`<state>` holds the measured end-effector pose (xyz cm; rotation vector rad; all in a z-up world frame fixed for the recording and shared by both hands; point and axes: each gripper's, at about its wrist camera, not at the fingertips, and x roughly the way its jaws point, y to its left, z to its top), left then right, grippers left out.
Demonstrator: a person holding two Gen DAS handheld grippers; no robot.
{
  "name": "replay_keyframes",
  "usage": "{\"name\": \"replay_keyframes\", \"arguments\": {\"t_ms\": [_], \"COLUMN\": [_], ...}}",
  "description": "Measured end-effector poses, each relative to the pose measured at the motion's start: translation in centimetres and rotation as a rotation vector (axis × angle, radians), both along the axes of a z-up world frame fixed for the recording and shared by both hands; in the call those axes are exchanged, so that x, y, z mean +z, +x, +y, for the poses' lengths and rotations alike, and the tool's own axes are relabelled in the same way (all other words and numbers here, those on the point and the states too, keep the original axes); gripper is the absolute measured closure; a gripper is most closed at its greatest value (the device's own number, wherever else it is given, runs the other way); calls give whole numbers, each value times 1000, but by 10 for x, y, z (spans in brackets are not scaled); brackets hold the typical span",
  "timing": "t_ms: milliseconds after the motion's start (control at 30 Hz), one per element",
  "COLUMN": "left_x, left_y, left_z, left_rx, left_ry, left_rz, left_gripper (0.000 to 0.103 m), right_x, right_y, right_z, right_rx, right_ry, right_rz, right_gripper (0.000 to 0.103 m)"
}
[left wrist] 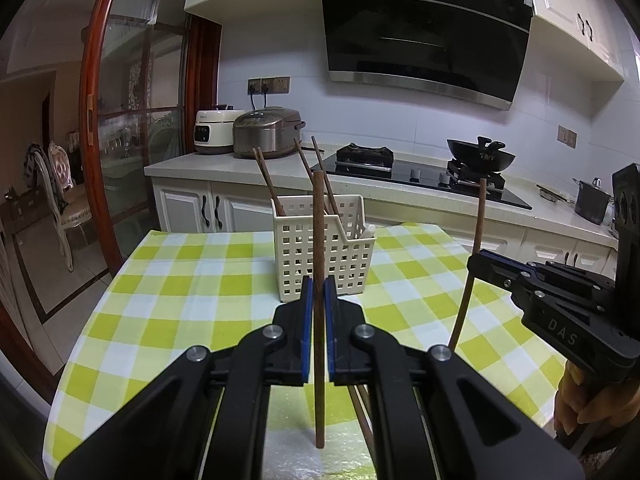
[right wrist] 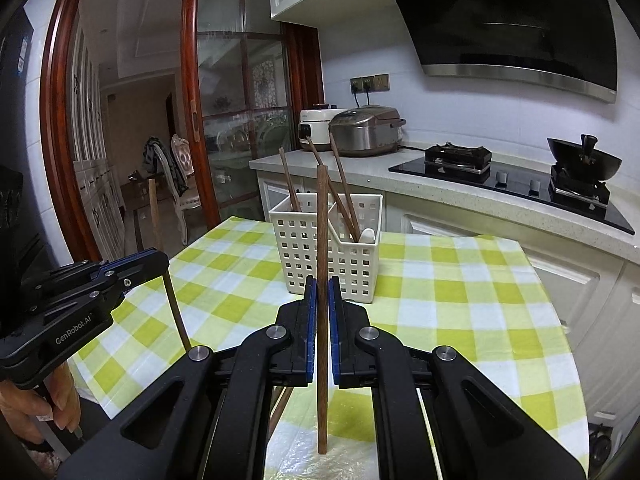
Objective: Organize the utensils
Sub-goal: 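Lift both held chopsticks upright and carry them over the white basket, then lower both chopsticks into the basket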
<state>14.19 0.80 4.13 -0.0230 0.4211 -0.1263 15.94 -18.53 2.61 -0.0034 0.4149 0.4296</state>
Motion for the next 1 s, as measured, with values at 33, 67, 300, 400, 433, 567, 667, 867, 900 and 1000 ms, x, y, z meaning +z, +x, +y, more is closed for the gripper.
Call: {"name": "replay_keyframes", "arguments": {"t_ms": [33,67,300,400,433,567,667,867,900,1000], "left_x": [0,0,0,2,3,11,20,56,62,85], "left_y": [0,1,3,7,9,16,23,50,55,73], "left_z": [0,1,0,-1,-2,-6,-9,-9,-8,-7], "left_rx": [0,0,-4,-9,-10,-18,-28,-41,-43,-48], "left_ry": [-1,-1,3,4,6,19,19,20,21,21], "left_rz": [-1,-1,-9,-12,-13,-32,-45,-83,-89,-109], "left_gripper": [97,97,97,97,97,97,97,97,97,97], "right_x": [0,0,3,6,8,21,31,55,60,76], "right_y": [0,-1,1,4,7,16,28,57,62,80], "right_z": [0,0,1,3,4,5,6,5,5,6], "right_rx": [0,1,1,5,6,14,18,7,4,-2], "right_ry": [0,0,-2,-8,-9,-8,-9,3,10,22], "right_rz": [-1,-2,-14,-25,-29,-55,-76,-94,-97,-108], "right_gripper": [97,97,97,97,97,97,97,97,97,97]}}
